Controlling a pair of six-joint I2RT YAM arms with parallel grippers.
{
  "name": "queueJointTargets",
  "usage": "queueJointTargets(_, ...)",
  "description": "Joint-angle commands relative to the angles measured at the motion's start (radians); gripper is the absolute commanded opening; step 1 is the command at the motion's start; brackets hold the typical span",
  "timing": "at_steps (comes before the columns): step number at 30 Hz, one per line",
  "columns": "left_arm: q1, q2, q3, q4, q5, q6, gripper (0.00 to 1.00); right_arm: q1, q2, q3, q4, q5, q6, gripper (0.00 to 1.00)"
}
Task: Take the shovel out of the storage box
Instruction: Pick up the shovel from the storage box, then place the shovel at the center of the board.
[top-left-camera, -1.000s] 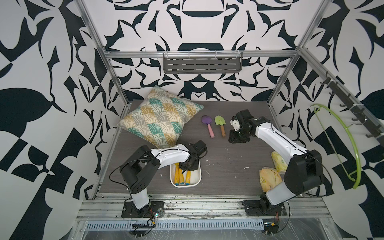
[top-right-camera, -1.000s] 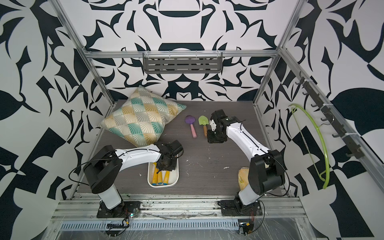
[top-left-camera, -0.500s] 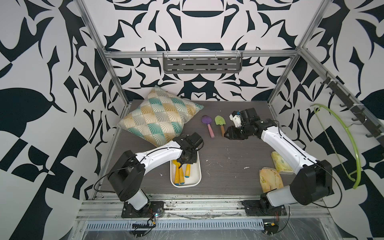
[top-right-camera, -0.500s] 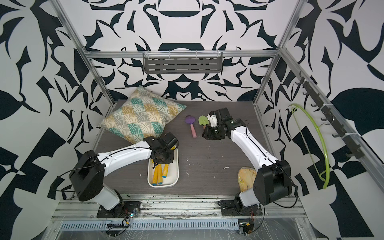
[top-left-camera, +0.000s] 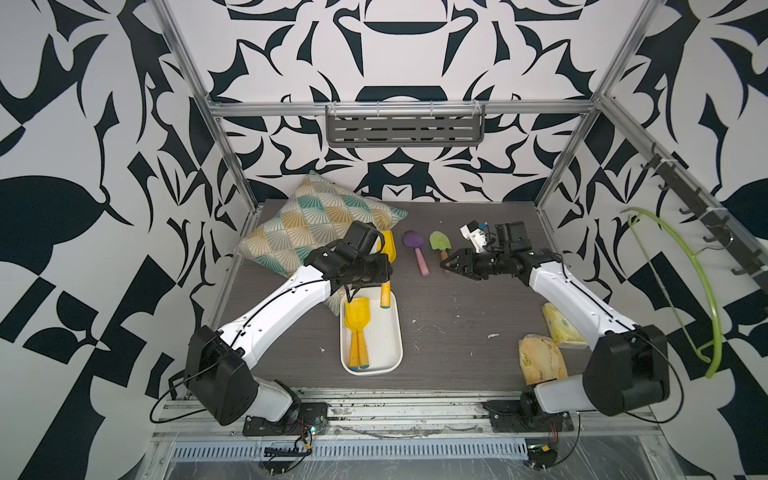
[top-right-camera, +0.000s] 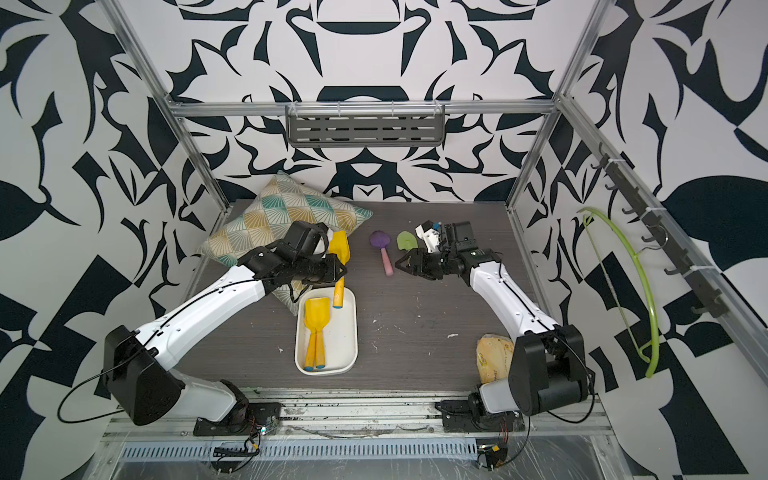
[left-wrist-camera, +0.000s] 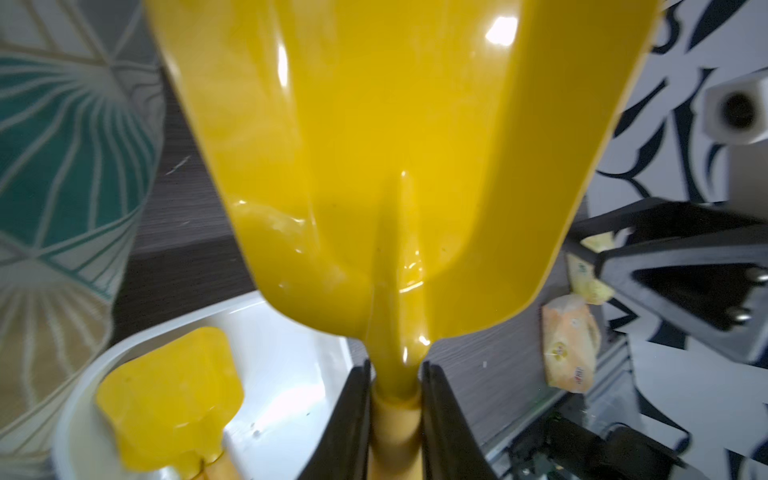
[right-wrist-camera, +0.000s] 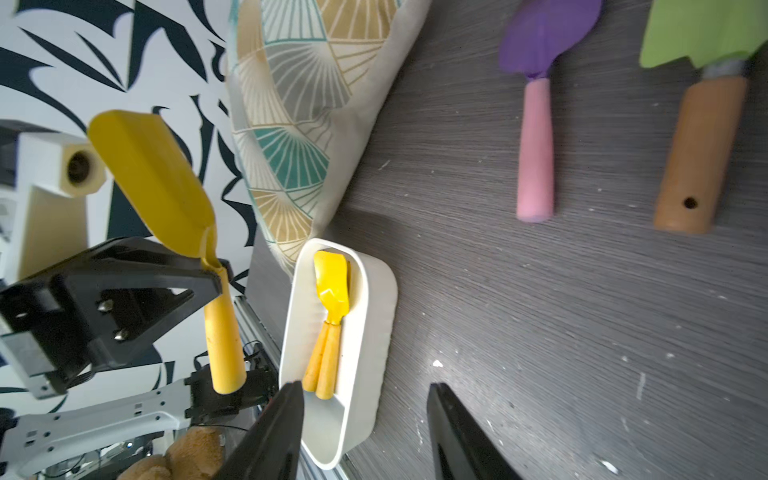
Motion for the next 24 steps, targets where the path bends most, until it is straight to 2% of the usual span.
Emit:
queueJointTargets(1, 0.028, -0.002, -0.026, 0.221, 0.221, -0.057, 0.0, 0.001, -0.044, -0.037, 0.169, -0.141, 0.074, 0.53)
queueJointTargets(6, 0.037, -0.002, -0.035, 0.363, 0.298, -0.102, 0.0, 0.007, -0.059, -0.051, 0.213, -0.202, 0.08, 0.53)
queueJointTargets(9, 0.068, -0.001, -0.108, 0.558, 0.388, -0.21, 0.0, 0.031, -0.049, -0.051, 0.251, -0.242, 0.095, 0.54)
queueJointTargets(12, 0.092, -0.001, -0.164, 0.699, 0.417, -0.285, 0.0, 0.073, -0.034, -0.046, 0.306, -0.26, 0.116, 0.54)
queueJointTargets(18, 0.093, 0.011, -0.204, 0.835, 0.455, -0.356, 0.0, 0.177, 0.034, 0.011, 0.426, -0.281, 0.177, 0.54)
queueJointTargets(24, 0.092, 0.006, -0.222, 0.865, 0.454, -0.375, 0.0, 0.221, 0.087, 0.061, 0.505, -0.286, 0.225, 0.54)
